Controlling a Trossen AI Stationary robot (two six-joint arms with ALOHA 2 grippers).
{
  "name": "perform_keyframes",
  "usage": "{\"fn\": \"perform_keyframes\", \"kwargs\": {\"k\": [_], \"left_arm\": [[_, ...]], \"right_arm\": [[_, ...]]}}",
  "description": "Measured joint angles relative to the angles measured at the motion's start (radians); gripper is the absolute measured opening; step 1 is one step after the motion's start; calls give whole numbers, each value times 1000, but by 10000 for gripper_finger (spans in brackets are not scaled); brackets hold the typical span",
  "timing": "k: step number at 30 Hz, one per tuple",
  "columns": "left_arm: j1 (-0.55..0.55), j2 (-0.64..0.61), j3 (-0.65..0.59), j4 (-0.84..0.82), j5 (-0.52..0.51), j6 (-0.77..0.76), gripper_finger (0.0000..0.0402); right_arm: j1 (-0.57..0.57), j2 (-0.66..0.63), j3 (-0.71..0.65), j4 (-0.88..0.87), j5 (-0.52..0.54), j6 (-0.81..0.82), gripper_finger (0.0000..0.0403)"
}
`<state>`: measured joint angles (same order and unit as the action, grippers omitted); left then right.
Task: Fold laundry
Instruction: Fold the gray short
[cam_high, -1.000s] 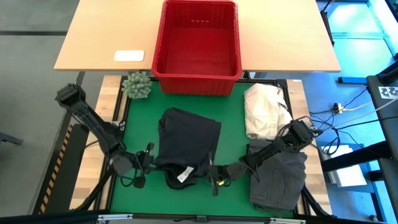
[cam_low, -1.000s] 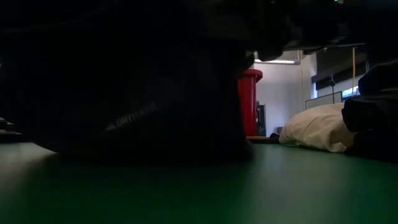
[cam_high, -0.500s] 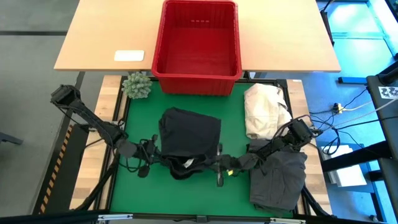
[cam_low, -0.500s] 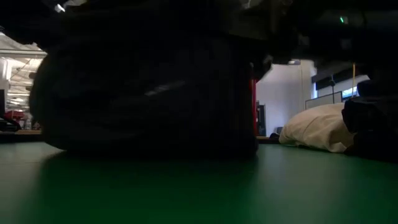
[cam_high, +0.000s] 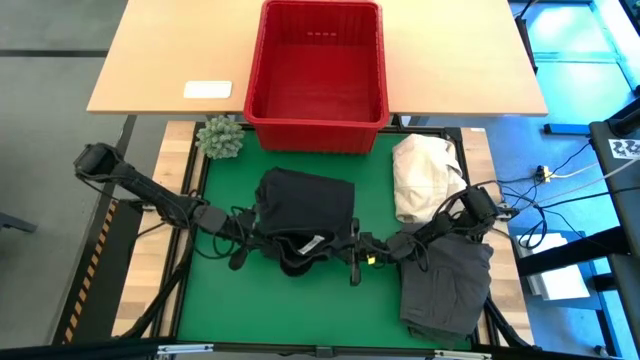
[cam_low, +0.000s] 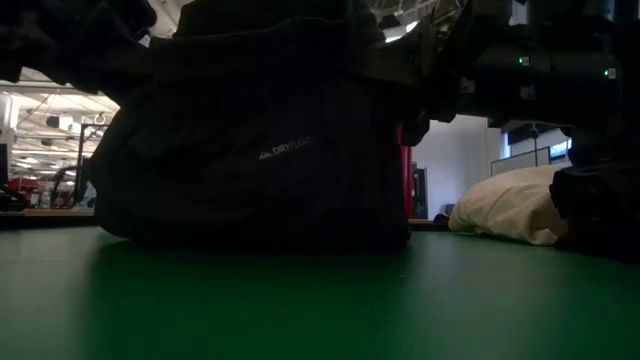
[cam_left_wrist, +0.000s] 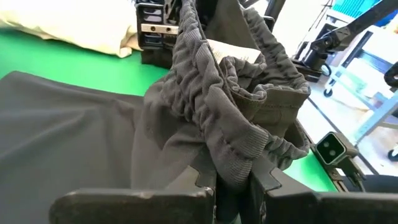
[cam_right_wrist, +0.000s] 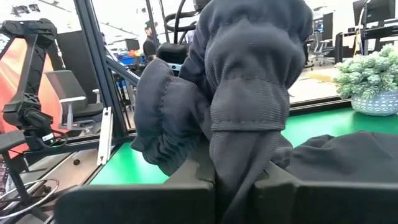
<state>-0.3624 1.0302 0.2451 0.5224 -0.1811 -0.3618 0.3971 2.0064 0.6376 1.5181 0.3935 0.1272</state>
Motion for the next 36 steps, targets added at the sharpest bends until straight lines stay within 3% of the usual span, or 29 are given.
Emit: {"fn": "perform_keyframes", "kwargs": {"k": [21, 30, 36], "left_arm": [[14, 1, 0, 4, -19, 40, 22], [78, 1, -31, 16, 17, 46, 22], [108, 1, -103, 141, 45, 20, 22]], "right_arm": [[1, 1, 0, 6, 19, 26, 11], [1, 1, 1, 5, 67, 32, 11], [1, 1, 1, -1, 78, 33, 11]]}}
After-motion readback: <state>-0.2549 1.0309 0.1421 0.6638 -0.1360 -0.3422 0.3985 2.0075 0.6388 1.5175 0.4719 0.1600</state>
